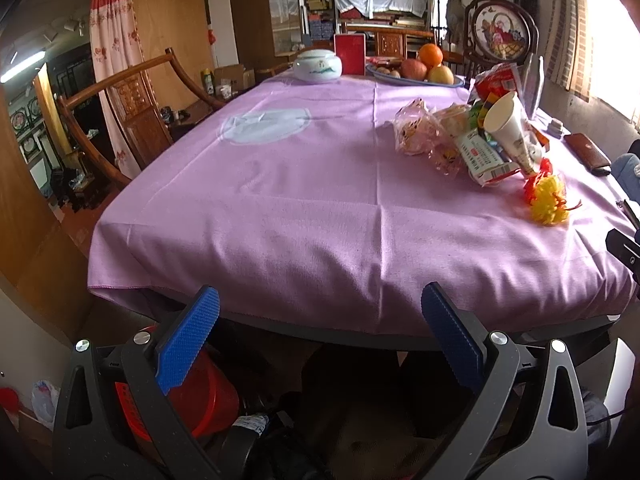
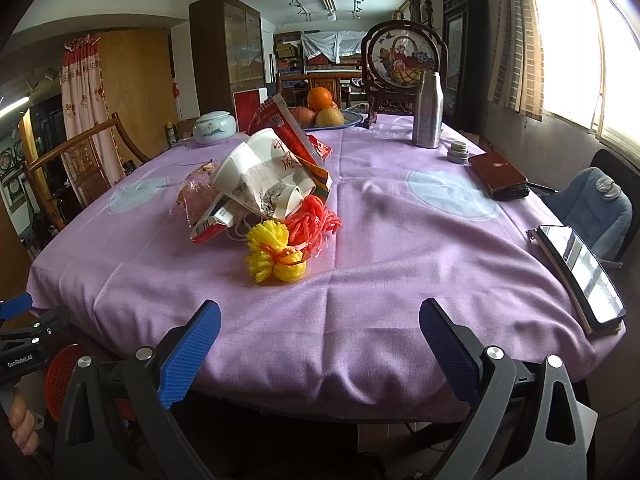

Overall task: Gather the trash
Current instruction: 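Reach the left tool to the white medicine box and close on it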

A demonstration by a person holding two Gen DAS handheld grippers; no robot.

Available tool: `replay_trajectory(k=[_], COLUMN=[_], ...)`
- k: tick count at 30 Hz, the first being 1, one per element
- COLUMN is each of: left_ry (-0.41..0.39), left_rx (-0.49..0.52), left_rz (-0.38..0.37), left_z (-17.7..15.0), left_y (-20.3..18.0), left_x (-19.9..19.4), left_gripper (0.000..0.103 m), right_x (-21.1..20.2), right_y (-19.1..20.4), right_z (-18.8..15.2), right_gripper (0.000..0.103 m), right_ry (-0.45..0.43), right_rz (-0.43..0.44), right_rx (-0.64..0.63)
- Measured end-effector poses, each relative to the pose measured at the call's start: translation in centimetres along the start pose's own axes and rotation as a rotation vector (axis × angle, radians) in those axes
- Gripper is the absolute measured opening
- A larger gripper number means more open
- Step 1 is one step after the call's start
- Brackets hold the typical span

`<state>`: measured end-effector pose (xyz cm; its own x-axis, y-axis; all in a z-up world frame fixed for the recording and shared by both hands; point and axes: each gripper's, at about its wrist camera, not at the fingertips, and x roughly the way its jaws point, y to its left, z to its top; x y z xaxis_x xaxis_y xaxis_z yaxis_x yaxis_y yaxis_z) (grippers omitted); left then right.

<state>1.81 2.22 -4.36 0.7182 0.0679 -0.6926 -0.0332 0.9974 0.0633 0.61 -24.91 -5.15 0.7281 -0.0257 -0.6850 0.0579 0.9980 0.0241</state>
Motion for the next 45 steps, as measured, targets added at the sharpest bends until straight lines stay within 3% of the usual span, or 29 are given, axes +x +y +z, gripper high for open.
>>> replay_trajectory(k=[5,13,17,21,24,26,30,34,38,43,45], left_ry=[0.026,0.019,0.007,0.038,0.07,0.073,0.094,0.067,0.072,0.02,0.034], left_rx=[0.027,0.125,0.193,0.243,0.239,0.193,0.092,0.105,0.144,0.212,0.209], left_rz=[-0.021,-0.217,-0.252,-0.25,-0.177,-0.101,-0.029,0.036,-0.069,-0.087,-0.103], left_z=[1.3,6.5,8.6,10.3,11.3,11.5,10.8,9.9,9.9,11.3,12.0], left_y=[-0.9,-6.1,-9.9,-12.9,-13.1,-11.1,-4.9,-1.7,-2.9,-6.5,-7.4], left_x=[1.8,3.4,4.8,7.9,10.2,11.2,11.7,10.7,10.5,10.8,11.2], left_gripper=[0.097,0.097,0.097,0.097,0.097,0.097,0.097,0.097,0.097,0.097,0.097], right_x=[1.6,3.7,4.0,4.0,4.1,4.1,4.6,5.4,6.1,6.7,7.1], right_y=[-1.0,-3.9,-4.8,-5.1,-5.0,-4.8,-4.2,-2.7,-1.3,-1.5,-1.6], right_z=[0.4,0.8,1.0,1.0,1.1,1.1,1.8,2.4,2.8,2.8,2.7], right_gripper=[0.097,0.097,0.097,0.097,0.097,0.097,0.097,0.097,0.097,0.097,0.097], right_ry=[0.017,0.017,0.005,-0.012,-0.016,-0.017,-0.023,-0.021,-0.007,0.01,0.022], right_rz=[-0.014,-0.049,-0.022,0.004,0.014,0.02,0.06,0.135,0.149,0.133,0.133], right_rx=[0.013,0.051,0.07,0.075,0.065,0.058,0.045,0.032,-0.002,0.0,0.008])
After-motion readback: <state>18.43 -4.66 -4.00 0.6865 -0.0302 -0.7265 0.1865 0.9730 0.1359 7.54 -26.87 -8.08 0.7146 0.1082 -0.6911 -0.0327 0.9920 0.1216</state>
